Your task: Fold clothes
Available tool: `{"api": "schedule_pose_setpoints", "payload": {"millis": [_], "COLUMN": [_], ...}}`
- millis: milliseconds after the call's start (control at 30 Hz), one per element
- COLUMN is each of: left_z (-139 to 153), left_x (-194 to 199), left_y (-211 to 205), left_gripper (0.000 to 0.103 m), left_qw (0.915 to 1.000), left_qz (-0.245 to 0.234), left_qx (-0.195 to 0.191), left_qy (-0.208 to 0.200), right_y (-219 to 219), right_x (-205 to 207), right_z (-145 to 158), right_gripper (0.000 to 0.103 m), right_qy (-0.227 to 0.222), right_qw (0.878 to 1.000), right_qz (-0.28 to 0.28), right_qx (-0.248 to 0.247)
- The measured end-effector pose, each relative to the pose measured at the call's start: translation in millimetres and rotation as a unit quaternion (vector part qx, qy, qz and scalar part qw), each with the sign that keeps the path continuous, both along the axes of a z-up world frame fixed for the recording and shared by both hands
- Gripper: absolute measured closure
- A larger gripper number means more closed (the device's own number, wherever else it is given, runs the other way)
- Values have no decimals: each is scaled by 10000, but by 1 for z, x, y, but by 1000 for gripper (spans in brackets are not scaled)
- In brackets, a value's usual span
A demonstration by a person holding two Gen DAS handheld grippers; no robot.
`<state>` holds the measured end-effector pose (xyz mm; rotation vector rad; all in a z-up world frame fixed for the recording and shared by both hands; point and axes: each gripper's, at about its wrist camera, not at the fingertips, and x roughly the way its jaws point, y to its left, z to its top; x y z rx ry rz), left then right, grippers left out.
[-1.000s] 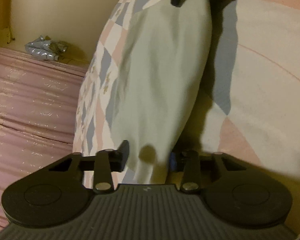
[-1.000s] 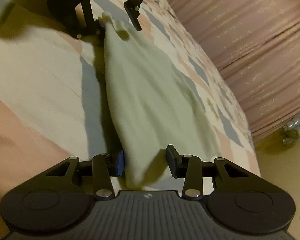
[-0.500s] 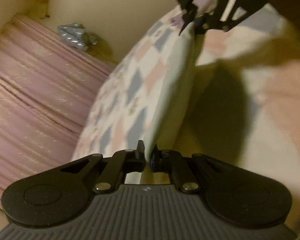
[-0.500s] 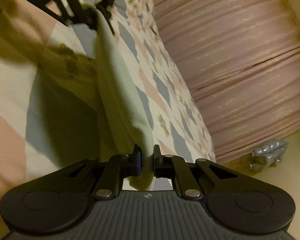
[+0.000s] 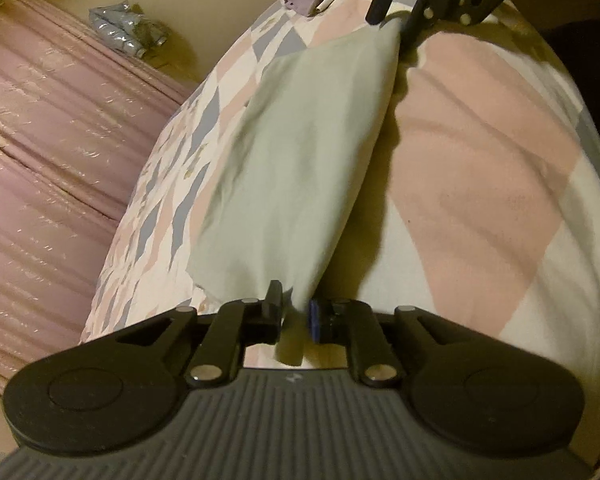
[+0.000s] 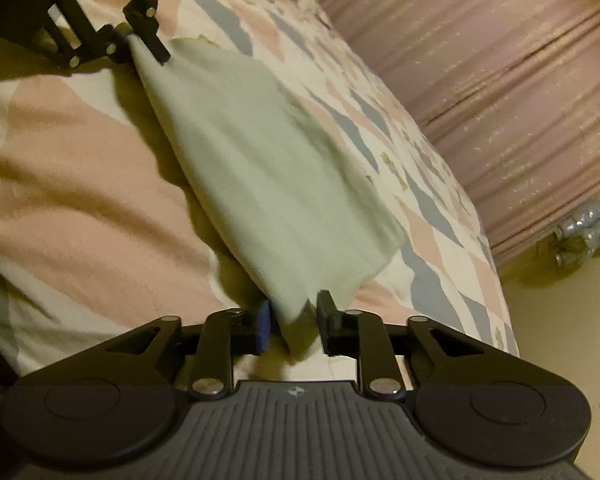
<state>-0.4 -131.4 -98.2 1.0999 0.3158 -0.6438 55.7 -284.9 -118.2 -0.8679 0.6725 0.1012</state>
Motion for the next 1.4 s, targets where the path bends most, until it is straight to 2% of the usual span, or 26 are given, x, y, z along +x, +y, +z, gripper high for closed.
{"api": "schedule_pose_setpoints", "payload": {"millis": [167, 300, 400, 533, 767, 1100, 1200, 1300, 1333, 1400], "left_z": [-6, -7, -6, -4, 8, 10, 13, 17, 20, 26], "left_x": [-4, -7, -2, -6, -2, -2, -4, -2, 0, 5], "left_y": [3, 7, 4, 6, 10, 16, 22, 34, 39, 49], "left_gripper": [96, 98, 98, 98, 94, 93, 90, 80, 76, 74], "left_qw": [9996, 9987, 9983, 9978, 9936, 9922, 9925, 9923, 9918, 9904], "left_qz": [274, 462, 520, 600, 814, 850, 822, 887, 945, 1088], "left_qx": [-95, -190, -212, -204, -410, -460, -374, -328, -343, -415], "left_qy": [59, 119, 134, 183, 661, 787, 818, 804, 794, 749], "right_y": [13, 1, -8, -10, -4, 0, -4, -13, -16, -23], "right_x": [-18, -28, -37, -48, -54, -59, -60, -59, -59, -58], "right_z": [4, 1, 1, 9, 23, 24, 27, 31, 33, 37], "right_gripper": [77, 88, 91, 91, 88, 87, 87, 87, 85, 81], "right_qy": [-129, -103, -44, -82, -128, -53, -78, -134, -154, -222], "right_qw": [9997, 9994, 9993, 9989, 9972, 9957, 9952, 9937, 9931, 9917], "right_qz": [38, -51, -180, -262, -304, -371, -437, -547, -585, -672], "right_qx": [183, 331, 338, 367, 677, 847, 869, 969, 1006, 1076]}}
